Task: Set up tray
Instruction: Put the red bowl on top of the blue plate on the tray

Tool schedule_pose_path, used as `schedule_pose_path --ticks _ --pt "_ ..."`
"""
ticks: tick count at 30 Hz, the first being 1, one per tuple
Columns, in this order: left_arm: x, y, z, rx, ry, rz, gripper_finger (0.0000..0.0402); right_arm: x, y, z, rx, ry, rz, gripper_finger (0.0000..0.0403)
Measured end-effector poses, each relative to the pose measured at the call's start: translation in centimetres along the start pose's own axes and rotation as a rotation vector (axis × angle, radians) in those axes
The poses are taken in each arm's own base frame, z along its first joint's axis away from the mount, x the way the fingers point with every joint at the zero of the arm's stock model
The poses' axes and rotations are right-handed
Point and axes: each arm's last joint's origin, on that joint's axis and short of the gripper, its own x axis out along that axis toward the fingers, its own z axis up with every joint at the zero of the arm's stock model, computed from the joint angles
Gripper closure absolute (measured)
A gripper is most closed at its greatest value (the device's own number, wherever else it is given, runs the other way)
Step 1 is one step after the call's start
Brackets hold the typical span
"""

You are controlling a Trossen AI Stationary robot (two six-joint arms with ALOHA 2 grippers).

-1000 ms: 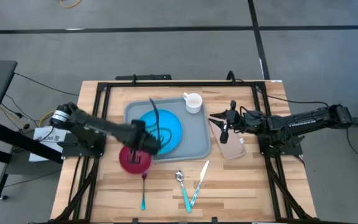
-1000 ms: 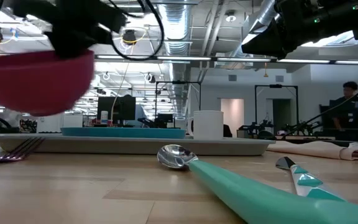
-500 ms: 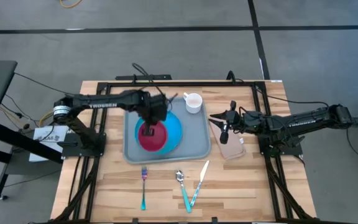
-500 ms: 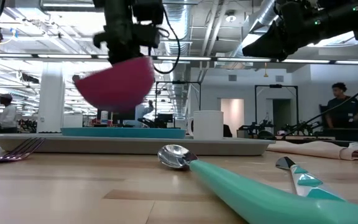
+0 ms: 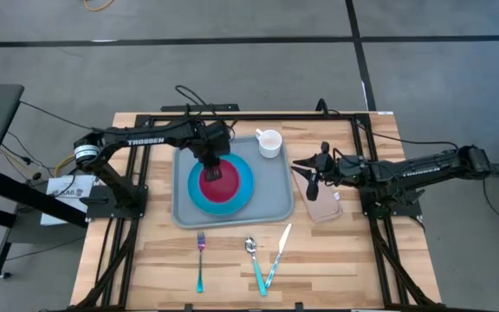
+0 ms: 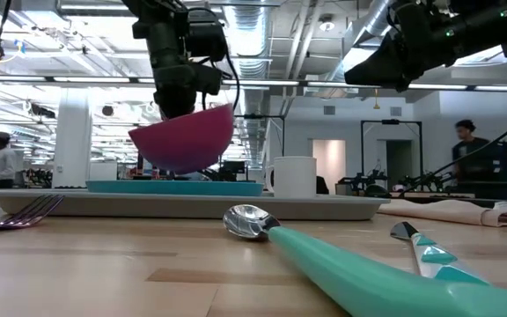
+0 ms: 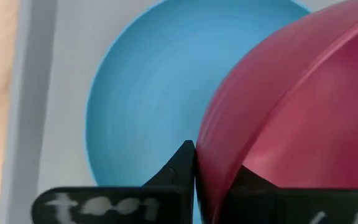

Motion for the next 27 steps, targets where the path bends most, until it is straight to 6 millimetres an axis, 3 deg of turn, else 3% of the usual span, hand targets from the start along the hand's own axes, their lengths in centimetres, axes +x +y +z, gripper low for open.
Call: schedule_pose_path --ticks 11,27 --pt "2.8 0.1 -2.8 -0.170 0.114 0.026 0.0399 0.0 0.0 0.0 0.002 -0.003 0.000 0.0324" --pt "3.8 0.6 -2.9 -0.179 0.050 0.154 0.0344 0.0 0.0 0.0 0.002 -0.004 0.000 0.0324"
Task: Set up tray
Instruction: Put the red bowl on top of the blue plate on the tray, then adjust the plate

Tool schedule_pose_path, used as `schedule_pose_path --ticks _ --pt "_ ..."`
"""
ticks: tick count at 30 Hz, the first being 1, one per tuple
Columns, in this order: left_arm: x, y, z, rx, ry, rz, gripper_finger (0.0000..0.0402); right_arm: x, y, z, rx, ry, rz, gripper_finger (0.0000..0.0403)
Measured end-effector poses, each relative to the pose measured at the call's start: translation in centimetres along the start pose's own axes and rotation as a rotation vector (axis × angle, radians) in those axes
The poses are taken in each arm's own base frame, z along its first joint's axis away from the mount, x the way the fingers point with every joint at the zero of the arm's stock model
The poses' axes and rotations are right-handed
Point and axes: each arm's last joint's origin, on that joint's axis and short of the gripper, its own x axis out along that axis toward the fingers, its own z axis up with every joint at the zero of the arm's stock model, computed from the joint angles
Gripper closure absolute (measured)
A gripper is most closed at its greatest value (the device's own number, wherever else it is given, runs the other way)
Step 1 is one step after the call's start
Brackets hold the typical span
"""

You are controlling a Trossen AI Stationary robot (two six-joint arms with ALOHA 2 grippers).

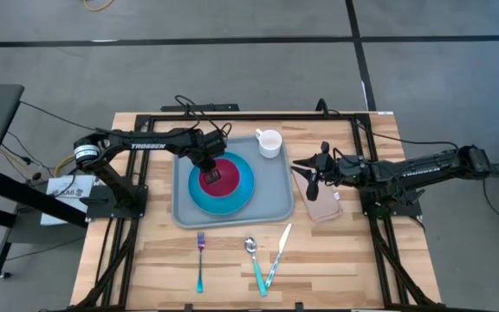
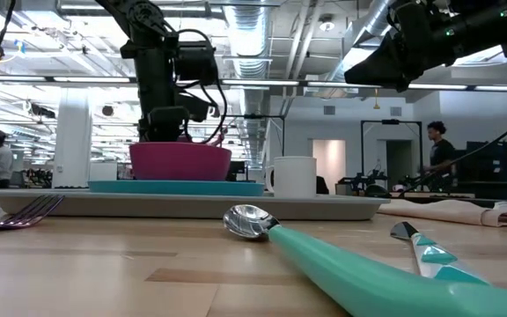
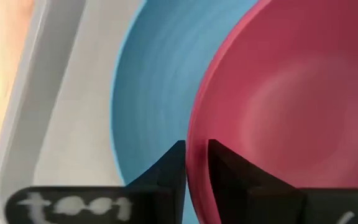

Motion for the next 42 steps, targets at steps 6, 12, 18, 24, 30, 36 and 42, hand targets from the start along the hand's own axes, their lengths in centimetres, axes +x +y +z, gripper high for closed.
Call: schedule_pose_path --ticks 6,12,18,24,30,36,42 --pt "-0.2 -0.1 0.1 0.004 0.009 -0.011 0.0317 0.0 0.0 0.0 0.000 0.000 0.000 0.0324" --pt "-1.8 -0.2 0.7 0.005 0.045 -0.054 0.0302 0.0 0.0 0.0 0.000 0.000 0.000 0.0324" --pt "-4.1 -0.1 1.0 -0.004 0.127 -0.033 0.0301 0.0 0.0 0.0 -0.001 0.000 0.000 0.0324" --pt "-6.4 0.2 -0.2 -0.038 0.295 0.048 0.0301 0.0 0.0 0.0 0.000 0.001 0.000 0.0324" --pt "-9.2 0.1 -3.2 -0.051 0.408 0.194 0.0301 0.0 0.0 -0.3 -0.010 0.031 -0.001 0.0324" --pt "-11.4 0.0 -6.8 -0.138 0.186 0.216 0.0301 0.0 0.0 -0.6 0.024 0.058 -0.003 0.0324" --pt "-8.9 -0.1 -10.9 -0.315 -0.054 0.074 0.0301 0.0 0.0 -0.6 0.025 0.057 -0.003 0.0324"
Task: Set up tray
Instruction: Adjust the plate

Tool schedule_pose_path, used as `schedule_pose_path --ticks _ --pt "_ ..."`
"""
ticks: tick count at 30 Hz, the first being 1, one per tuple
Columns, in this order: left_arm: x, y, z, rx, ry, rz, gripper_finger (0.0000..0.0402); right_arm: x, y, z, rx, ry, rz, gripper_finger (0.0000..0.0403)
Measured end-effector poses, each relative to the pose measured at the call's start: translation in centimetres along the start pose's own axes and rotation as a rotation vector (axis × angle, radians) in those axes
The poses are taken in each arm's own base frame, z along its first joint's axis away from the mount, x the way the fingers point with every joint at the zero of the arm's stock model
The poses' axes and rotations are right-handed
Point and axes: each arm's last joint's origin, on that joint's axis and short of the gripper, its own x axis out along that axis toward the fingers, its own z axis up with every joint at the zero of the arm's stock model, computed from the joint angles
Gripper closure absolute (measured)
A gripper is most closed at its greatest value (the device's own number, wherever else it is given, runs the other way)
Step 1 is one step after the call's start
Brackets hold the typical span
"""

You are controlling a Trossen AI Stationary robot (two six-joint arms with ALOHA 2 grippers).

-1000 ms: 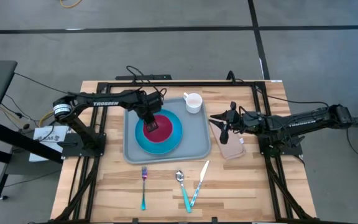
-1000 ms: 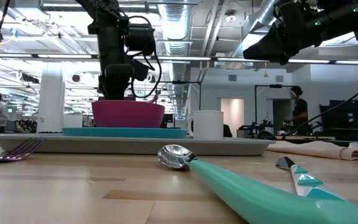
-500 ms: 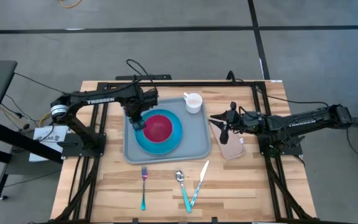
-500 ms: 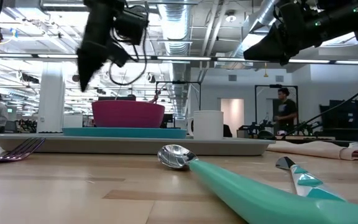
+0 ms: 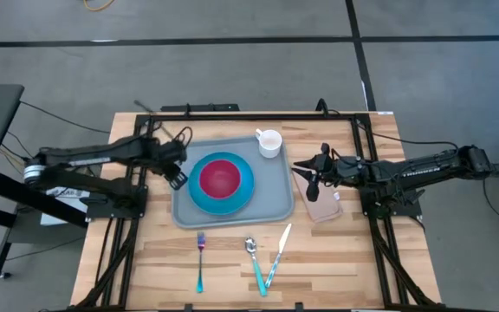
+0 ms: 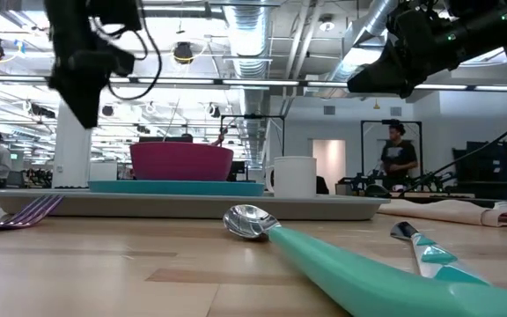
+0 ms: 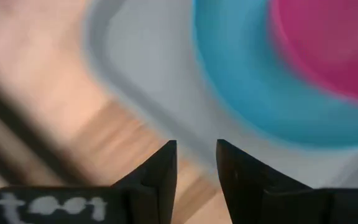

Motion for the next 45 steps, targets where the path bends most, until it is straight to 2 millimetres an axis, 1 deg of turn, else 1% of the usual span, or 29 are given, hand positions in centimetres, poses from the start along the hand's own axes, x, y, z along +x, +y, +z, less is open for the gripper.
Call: schedule_pose_path --ticks 2,5,8,11,14,18,21,25,29,34,37,43,45 --pt "1.6 0.0 -1.0 -0.049 -0.045 -0.083 0.0301 0.0 0.0 0.0 0.001 0.000 0.000 0.0324" --pt "4.0 -0.2 -2.1 -0.034 -0.071 -0.173 0.0301 0.0 0.0 0.0 0.000 -0.001 0.000 0.0324" --pt "6.1 -0.1 -2.9 0.016 -0.073 -0.180 0.0301 0.0 0.0 0.0 0.001 -0.003 0.000 0.0324" --pt "7.3 -0.1 -3.5 0.053 -0.041 -0.160 0.0301 0.0 0.0 0.1 0.003 -0.009 0.001 0.0324" --pt "7.5 0.0 -3.6 0.045 -0.029 -0.150 0.0301 0.0 0.0 0.1 0.002 -0.008 0.000 0.0324" --pt "7.5 -0.1 -3.3 0.028 -0.068 -0.150 0.0301 0.0 0.0 0.1 0.001 -0.008 0.001 0.0324" --pt "7.5 -0.1 -3.2 0.024 -0.086 -0.117 0.0301 0.0 0.0 0.1 0.001 -0.008 0.000 0.0324" --pt "8.2 0.2 -3.8 0.025 -0.059 -0.073 0.0301 0.0 0.0 0.1 0.001 -0.008 0.001 0.0324" --pt "8.7 0.4 -4.3 0.000 -0.045 -0.068 0.0301 0.0 0.0 0.1 0.001 -0.008 0.000 0.0324" --pt "8.8 0.4 -4.3 -0.025 -0.044 -0.067 0.0303 0.0 0.0 0.1 -0.001 -0.007 0.000 0.0324" --pt "8.8 0.3 -4.2 -0.015 -0.057 -0.074 0.0318 0.0 0.0 0.1 -0.001 -0.008 0.001 0.0324" --pt "9.3 0.2 -4.2 0.033 -0.029 -0.055 0.0382 0.0 0.0 0.1 -0.001 -0.008 0.001 0.0324" --pt "9.6 0.1 -4.1 0.038 -0.017 -0.048 0.0396 0.0 0.0 0.1 -0.001 -0.007 0.000 0.0324"
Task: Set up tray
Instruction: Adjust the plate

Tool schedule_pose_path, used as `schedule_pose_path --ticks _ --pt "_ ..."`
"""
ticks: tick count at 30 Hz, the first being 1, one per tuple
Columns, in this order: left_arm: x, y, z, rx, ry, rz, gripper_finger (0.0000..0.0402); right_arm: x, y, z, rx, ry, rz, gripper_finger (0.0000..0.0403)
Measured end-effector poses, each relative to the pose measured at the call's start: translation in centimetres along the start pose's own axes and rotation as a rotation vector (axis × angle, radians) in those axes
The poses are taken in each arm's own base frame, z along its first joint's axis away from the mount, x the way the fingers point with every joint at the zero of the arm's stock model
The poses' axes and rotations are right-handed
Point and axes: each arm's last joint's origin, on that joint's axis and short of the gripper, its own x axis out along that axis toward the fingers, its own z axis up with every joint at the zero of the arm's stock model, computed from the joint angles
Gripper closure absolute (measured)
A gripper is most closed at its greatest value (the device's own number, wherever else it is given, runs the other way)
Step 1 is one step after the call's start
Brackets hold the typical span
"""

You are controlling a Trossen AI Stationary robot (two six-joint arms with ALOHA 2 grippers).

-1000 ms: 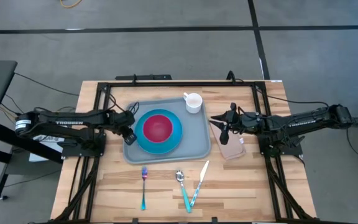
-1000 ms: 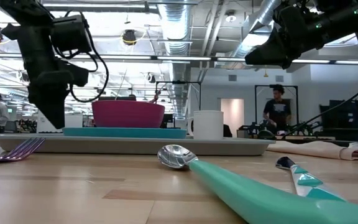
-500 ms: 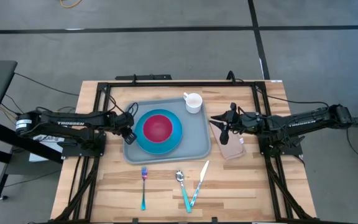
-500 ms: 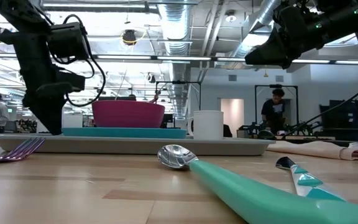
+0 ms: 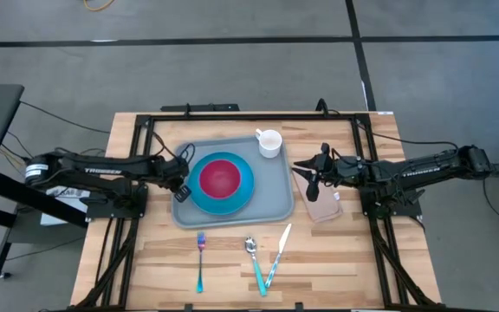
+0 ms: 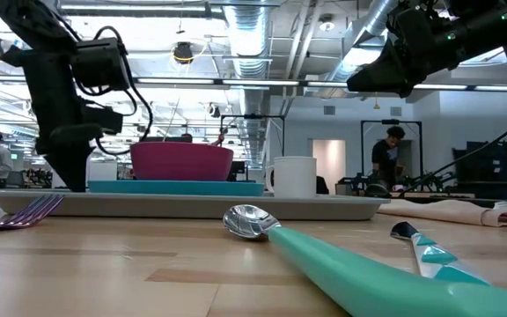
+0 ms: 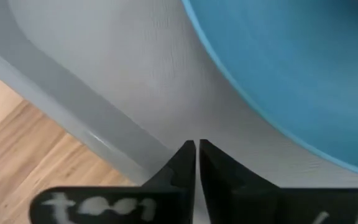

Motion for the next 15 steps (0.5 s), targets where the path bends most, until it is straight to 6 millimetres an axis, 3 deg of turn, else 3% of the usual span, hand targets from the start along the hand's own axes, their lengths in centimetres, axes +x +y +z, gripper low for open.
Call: schedule_pose_path --ticks 15 --pt "2.4 -1.3 1.7 0.035 -0.056 -0.049 0.0401 0.0 0.0 0.0 0.000 0.000 0.000 0.0324"
